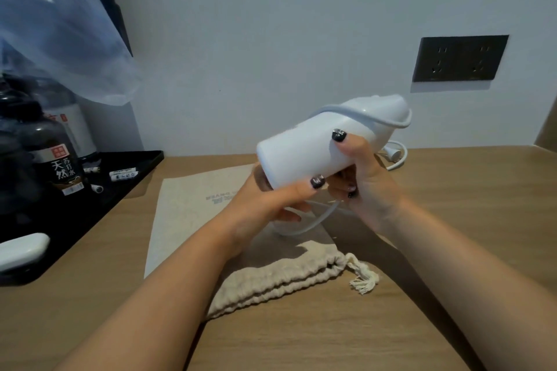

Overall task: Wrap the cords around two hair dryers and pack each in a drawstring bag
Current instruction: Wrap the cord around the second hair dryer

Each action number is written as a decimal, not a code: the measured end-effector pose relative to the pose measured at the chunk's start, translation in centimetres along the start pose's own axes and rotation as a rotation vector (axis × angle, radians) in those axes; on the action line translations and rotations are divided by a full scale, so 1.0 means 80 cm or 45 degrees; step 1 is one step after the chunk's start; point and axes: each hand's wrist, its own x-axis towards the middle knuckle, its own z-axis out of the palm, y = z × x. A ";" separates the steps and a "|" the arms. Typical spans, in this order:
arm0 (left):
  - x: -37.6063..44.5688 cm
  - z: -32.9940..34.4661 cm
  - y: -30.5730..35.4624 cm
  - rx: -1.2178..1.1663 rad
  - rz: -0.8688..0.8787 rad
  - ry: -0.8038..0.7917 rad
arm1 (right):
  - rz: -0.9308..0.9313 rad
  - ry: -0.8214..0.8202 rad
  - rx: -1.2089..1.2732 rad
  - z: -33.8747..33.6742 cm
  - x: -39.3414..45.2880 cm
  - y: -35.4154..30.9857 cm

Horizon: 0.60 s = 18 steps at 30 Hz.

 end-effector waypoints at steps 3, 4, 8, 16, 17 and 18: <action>-0.008 -0.003 0.014 -0.392 -0.169 -0.160 | -0.042 -0.084 -0.125 -0.007 -0.001 -0.001; -0.009 -0.005 0.016 -0.440 -0.188 -0.165 | -0.045 -0.116 -0.148 -0.008 -0.001 0.000; -0.008 -0.007 0.012 -0.353 -0.120 -0.212 | -0.046 -0.210 -0.097 -0.018 0.000 0.004; -0.001 -0.004 0.001 -0.047 0.108 0.077 | -0.026 -0.240 0.065 -0.019 0.004 -0.002; 0.000 -0.005 0.001 0.015 0.149 0.138 | -0.011 -0.240 0.057 -0.019 0.005 -0.001; 0.001 -0.005 0.001 0.062 0.187 0.185 | 0.008 -0.232 0.047 -0.019 0.005 -0.001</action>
